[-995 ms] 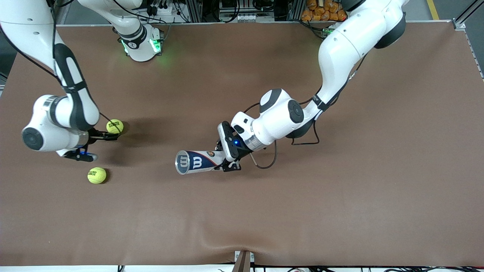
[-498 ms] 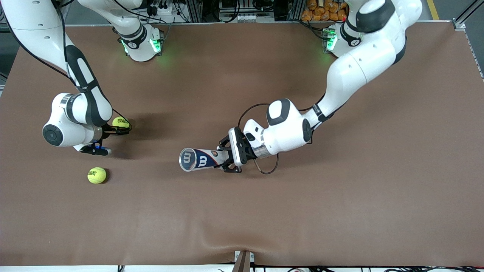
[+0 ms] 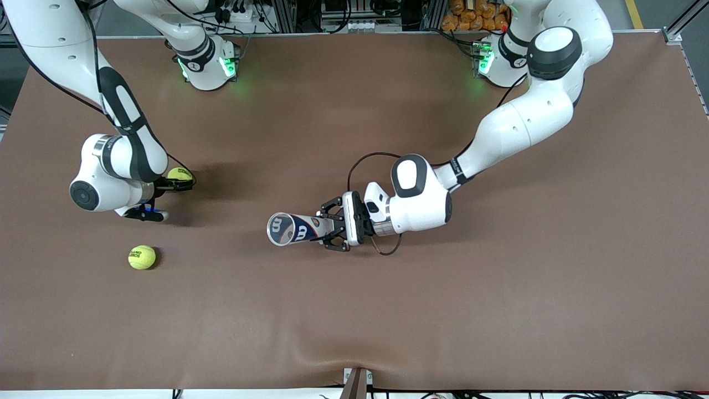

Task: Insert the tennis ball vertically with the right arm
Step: 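Grasp one ball with the right gripper while the left gripper tilts the can, then carry the held ball with the right gripper to the can's open end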

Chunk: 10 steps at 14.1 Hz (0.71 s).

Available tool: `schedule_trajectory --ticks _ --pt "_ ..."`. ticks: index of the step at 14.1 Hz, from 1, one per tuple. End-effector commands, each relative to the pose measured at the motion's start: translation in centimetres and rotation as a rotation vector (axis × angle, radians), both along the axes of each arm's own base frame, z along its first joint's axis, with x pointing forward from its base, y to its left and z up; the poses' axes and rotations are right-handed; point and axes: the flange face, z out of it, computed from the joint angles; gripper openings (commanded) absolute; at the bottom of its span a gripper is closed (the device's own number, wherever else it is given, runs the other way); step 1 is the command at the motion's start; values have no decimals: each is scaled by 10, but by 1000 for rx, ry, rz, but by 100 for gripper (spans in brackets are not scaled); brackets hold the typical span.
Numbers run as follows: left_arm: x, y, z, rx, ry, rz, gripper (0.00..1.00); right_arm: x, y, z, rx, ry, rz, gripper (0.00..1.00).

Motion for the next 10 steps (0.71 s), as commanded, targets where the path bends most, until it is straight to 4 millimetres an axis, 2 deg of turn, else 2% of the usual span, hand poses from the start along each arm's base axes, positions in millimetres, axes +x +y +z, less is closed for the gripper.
schedule_trajectory --ticks 1,4,5,7,8,10 --pt "-5 -4 -10 -83 -33 -4 54 -6 5 2 26 -1 -1 100" --pt "-13 -7 -3 -254 -49 -87 54 -8 12 2 43 18 -2 100" --pt "-14 -5 -7 -311 -85 -103 54 -9 13 2 53 29 -11 93" --pt "-20 1 -28 -381 -120 -123 55 -10 14 3 57 32 -11 69" --pt "-21 4 -40 -376 -138 -128 55 -9 14 4 62 28 -1 57" --pt "-24 6 -51 -379 -169 -119 59 -7 11 8 76 16 14 39"
